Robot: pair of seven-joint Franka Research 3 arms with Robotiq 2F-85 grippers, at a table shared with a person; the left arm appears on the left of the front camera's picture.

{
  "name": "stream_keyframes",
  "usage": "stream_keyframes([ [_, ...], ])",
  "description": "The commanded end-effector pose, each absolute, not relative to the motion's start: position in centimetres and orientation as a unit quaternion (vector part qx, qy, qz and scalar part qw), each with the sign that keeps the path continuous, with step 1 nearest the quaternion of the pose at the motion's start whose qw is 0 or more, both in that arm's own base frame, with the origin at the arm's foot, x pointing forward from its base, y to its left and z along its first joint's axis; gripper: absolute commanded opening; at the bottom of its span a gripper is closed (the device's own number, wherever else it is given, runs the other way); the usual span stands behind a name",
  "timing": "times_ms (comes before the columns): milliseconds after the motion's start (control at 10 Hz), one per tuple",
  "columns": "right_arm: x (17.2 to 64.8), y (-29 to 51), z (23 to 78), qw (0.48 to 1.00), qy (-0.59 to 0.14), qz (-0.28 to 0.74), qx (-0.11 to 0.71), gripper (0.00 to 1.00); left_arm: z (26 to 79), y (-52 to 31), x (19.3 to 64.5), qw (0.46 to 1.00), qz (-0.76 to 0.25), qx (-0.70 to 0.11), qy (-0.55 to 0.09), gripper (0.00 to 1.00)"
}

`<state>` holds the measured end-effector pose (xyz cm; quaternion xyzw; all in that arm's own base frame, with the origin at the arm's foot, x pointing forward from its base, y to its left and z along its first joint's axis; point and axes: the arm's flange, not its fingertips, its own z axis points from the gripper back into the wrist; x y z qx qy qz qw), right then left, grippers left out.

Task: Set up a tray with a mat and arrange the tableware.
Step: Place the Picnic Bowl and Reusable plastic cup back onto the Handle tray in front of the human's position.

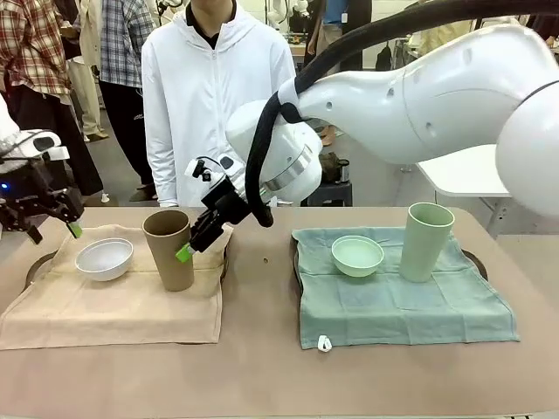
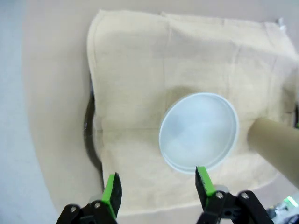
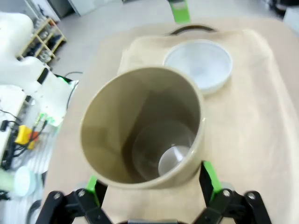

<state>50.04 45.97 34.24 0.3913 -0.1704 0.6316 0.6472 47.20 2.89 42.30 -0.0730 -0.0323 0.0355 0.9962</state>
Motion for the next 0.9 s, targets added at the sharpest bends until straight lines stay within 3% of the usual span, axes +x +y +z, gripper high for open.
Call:
stream_keyframes([
  [0, 48.8, 44.2, 37.5, 0.696, -0.128, 0.618, 0.342, 1.00, 45.4, 3.0, 45.8, 0.997, 0.022, -0.057, -0.051, 0.83],
  [300, 47.5, 42.7, 41.5, 0.769, -0.096, 0.571, 0.270, 1.00, 49.6, 1.9, 44.2, 0.996, -0.010, -0.047, -0.081, 0.83],
  [800, 43.3, 40.3, 52.3, 0.895, -0.024, 0.420, 0.146, 1.00, 56.8, -5.1, 42.8, 0.996, -0.056, -0.035, -0.065, 0.83],
])
